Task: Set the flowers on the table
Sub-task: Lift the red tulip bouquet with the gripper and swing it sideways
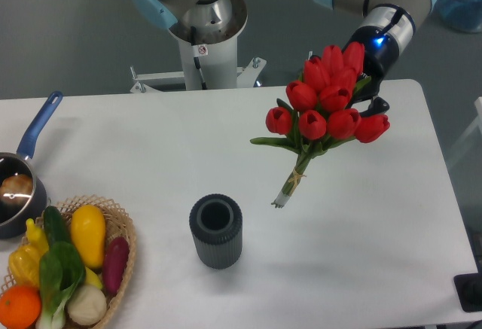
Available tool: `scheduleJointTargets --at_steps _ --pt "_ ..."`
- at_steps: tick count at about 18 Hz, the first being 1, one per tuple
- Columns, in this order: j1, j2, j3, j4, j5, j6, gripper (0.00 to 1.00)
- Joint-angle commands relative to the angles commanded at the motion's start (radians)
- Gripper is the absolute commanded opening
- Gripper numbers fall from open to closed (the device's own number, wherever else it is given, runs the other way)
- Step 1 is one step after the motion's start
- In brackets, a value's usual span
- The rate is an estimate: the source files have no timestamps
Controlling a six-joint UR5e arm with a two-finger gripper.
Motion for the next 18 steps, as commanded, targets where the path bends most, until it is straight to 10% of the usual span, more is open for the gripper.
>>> scheduleJointTargets --at_steps 18 --pt "0.049 0.034 -0.018 -0.002 0.069 0.032 0.32"
